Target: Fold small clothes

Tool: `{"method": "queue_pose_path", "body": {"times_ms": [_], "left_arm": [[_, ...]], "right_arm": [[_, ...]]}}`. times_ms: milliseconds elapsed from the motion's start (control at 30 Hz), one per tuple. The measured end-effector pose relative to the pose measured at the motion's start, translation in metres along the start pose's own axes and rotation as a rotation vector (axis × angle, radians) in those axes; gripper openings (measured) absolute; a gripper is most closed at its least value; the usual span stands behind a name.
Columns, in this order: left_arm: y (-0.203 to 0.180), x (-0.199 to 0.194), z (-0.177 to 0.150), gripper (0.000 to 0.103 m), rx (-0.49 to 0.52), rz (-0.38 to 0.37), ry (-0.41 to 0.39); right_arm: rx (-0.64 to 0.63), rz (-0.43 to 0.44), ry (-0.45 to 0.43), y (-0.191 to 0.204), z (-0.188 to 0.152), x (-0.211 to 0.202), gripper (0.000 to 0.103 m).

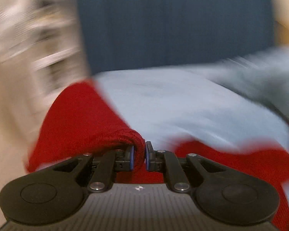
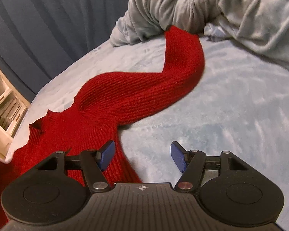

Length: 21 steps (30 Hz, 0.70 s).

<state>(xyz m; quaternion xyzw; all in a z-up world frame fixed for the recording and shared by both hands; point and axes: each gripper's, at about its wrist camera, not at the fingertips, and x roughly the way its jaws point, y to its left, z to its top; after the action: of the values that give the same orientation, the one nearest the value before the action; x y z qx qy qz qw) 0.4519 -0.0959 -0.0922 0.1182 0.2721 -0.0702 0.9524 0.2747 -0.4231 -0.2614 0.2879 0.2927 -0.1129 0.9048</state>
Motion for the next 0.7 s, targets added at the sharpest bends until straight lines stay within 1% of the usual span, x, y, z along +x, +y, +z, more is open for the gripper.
{"method": "queue_pose_path", "body": {"times_ms": [67, 100, 133, 167, 200, 233, 267, 300, 333, 367, 400, 433, 500, 567, 600, 633, 700], "left_arm": [[-0.060, -0.014, -0.041, 0.013, 0.160, -0.141, 0.066], [-0.082, -0.016, -0.067, 0.017, 0.235, -0.182, 0.118], [-0.095, -0.015, -0.091, 0.019, 0.301, -0.197, 0.175], [-0.099, -0.012, -0.113, 0.027, 0.329, -0.206, 0.249], [-0.094, -0.010, -0.129, 0.032, 0.320, -0.216, 0.317], [-0.084, -0.011, -0.136, 0.040, 0.287, -0.222, 0.355], [-0.070, -0.014, -0.139, 0.058, 0.248, -0.219, 0.369], [-0.053, -0.019, -0.136, 0.067, 0.211, -0.199, 0.354], [-0.038, -0.024, -0.129, 0.086, 0.177, -0.165, 0.317], [-0.020, -0.030, -0.120, 0.094, 0.134, -0.120, 0.258], [-0.004, -0.033, -0.112, 0.096, 0.100, -0.089, 0.219], [0.010, -0.031, -0.103, 0.099, 0.065, -0.060, 0.199], [0.034, -0.017, -0.081, 0.099, -0.028, -0.017, 0.185], [0.048, 0.005, -0.063, 0.101, -0.095, -0.022, 0.183], [0.050, 0.020, -0.054, 0.102, -0.107, -0.036, 0.195], [0.048, 0.034, -0.047, 0.102, -0.098, -0.051, 0.214], [0.040, 0.071, -0.036, 0.103, -0.045, -0.076, 0.268]], "right_arm": [[0.000, -0.003, -0.005, -0.001, 0.002, 0.000, 0.066], [0.011, -0.001, 0.000, -0.003, 0.003, 0.000, 0.066], [0.022, 0.004, 0.008, -0.005, 0.004, 0.001, 0.066], [0.033, 0.011, 0.015, -0.007, 0.005, 0.001, 0.066], [0.043, 0.015, 0.018, -0.009, 0.006, 0.001, 0.066], [0.052, 0.022, 0.018, -0.009, 0.007, 0.000, 0.066], [0.059, 0.036, 0.016, -0.010, 0.008, 0.000, 0.066], [0.059, 0.047, 0.009, -0.009, 0.009, -0.001, 0.066], [0.054, 0.054, 0.000, -0.007, 0.009, -0.002, 0.066], [0.047, 0.059, -0.006, -0.005, 0.009, -0.002, 0.066], [0.042, 0.062, -0.009, -0.004, 0.008, -0.002, 0.066], [0.043, 0.067, -0.009, -0.003, 0.008, -0.003, 0.066], [0.057, 0.080, -0.015, -0.004, 0.008, -0.005, 0.066], [0.086, 0.108, -0.035, -0.006, 0.012, -0.009, 0.066], [0.103, 0.119, -0.039, -0.008, 0.014, -0.010, 0.066], [0.133, 0.131, -0.038, -0.011, 0.016, -0.010, 0.066], [0.187, 0.147, -0.022, -0.018, 0.018, -0.008, 0.066]]}}
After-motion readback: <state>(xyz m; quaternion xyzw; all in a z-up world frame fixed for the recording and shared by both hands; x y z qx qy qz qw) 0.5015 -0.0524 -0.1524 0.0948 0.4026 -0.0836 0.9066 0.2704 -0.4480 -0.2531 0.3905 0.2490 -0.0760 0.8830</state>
